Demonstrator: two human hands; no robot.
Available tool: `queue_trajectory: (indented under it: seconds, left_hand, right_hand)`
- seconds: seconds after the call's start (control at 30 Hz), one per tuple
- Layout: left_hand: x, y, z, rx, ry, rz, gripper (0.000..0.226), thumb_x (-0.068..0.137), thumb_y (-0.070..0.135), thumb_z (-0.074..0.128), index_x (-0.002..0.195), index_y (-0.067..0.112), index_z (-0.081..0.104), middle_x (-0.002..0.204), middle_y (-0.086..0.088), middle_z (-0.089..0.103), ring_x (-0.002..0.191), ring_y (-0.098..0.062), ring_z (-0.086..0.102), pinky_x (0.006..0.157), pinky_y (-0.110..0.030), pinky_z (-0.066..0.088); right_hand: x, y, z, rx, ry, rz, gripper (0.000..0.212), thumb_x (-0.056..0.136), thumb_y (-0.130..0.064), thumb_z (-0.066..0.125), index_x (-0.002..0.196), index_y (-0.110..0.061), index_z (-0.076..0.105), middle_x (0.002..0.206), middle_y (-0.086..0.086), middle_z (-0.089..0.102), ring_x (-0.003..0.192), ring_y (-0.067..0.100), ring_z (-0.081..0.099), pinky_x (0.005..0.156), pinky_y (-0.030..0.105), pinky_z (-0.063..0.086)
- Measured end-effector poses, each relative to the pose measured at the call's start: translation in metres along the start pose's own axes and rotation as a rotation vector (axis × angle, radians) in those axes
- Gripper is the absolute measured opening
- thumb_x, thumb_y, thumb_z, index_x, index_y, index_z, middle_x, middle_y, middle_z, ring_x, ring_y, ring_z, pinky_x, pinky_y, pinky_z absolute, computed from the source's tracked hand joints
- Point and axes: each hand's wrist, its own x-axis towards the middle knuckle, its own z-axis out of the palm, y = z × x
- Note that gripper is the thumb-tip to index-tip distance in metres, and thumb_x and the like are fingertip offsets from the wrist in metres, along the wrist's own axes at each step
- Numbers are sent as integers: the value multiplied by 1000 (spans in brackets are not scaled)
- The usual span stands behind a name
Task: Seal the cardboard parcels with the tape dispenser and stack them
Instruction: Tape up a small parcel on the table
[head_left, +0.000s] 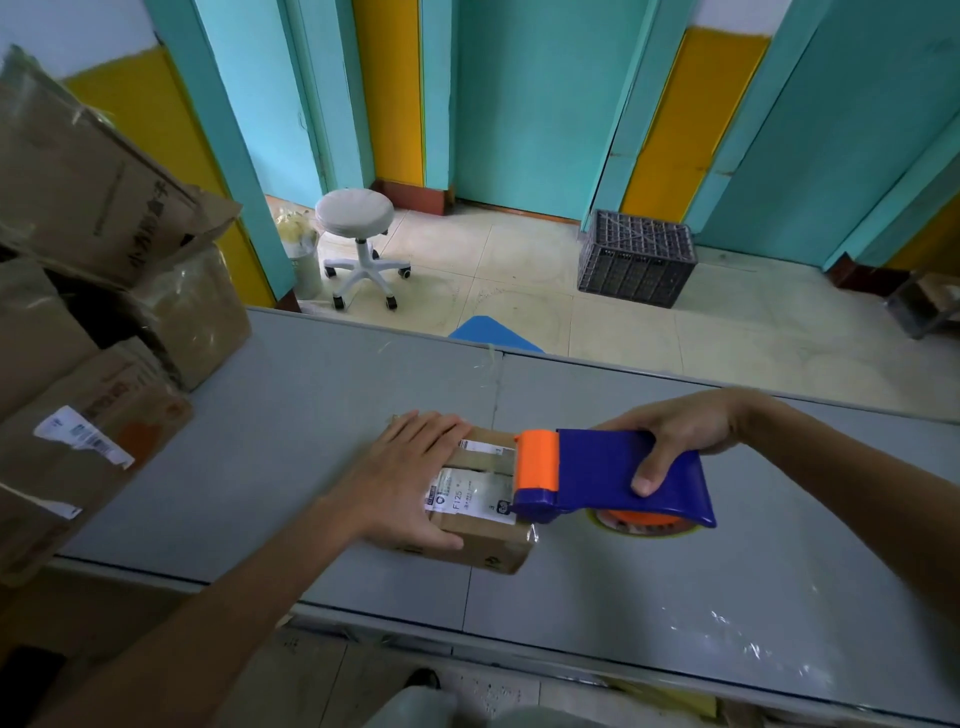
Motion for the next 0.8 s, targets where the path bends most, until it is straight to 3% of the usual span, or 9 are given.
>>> queue_trajectory:
  seconds: [0.4, 0.53, 0.8]
  left_hand:
    - [2, -1, 3, 16, -23, -27, 121, 55, 86, 49, 147, 21, 6, 152, 2, 13, 140, -15, 8, 113, -30, -13]
    - [1, 0, 5, 10, -30, -30, 121, 54, 87, 48, 147, 21, 6, 155, -3, 8, 141, -17, 2, 113, -31, -13]
    - [4, 0, 4, 0, -22, -8, 120, 55, 87, 48, 147, 16, 14, 151, -5, 22, 137, -17, 13, 113, -30, -11]
  right_hand:
    - [-50, 56, -8, 61, 57, 47, 85, 56, -40, 83, 130, -16, 48, 116, 10, 64, 101, 28, 64, 78, 35, 55]
    - [-32, 63, 1, 38, 93, 81, 77, 57, -36, 77, 127, -18, 50, 116, 8, 65, 100, 25, 65, 75, 32, 55]
    - [31, 54, 8, 50, 103, 116, 64, 66, -26, 71, 127, -17, 52, 110, 5, 66, 94, 21, 65, 71, 27, 55]
